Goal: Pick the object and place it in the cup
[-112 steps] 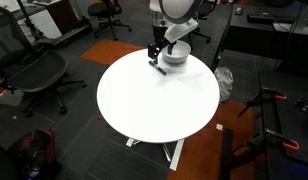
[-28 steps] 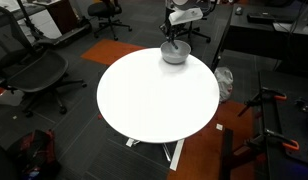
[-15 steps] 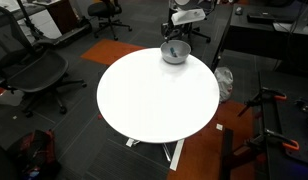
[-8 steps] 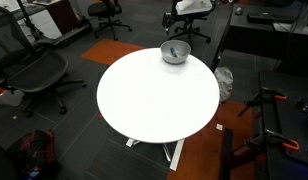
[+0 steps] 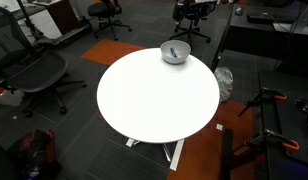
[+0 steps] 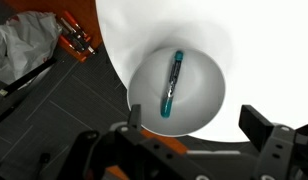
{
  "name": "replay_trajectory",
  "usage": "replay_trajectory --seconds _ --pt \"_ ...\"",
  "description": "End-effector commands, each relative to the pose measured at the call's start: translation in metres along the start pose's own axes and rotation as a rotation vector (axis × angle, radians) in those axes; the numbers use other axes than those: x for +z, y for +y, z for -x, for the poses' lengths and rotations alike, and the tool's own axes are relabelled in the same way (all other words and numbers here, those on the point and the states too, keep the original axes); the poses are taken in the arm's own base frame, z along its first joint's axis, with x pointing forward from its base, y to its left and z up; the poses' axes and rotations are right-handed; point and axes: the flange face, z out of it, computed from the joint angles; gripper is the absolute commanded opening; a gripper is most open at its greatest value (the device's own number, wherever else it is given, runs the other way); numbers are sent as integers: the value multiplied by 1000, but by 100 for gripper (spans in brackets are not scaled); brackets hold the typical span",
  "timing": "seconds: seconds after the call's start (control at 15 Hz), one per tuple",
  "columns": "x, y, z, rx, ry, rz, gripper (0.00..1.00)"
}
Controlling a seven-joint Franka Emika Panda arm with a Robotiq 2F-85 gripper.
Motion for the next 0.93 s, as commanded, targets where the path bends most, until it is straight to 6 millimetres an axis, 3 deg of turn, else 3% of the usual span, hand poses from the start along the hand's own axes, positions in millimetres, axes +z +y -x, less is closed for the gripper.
replay_trajectory --seconds 0.0,0.53,0.6,0.87 --pt "-27 16 39 -85 -46 -14 100" --pt "-48 30 81 -174 -100 -19 100" --pt "-37 23 66 -138 -86 -18 100" --pt "-41 26 74 -154 -90 -25 100"
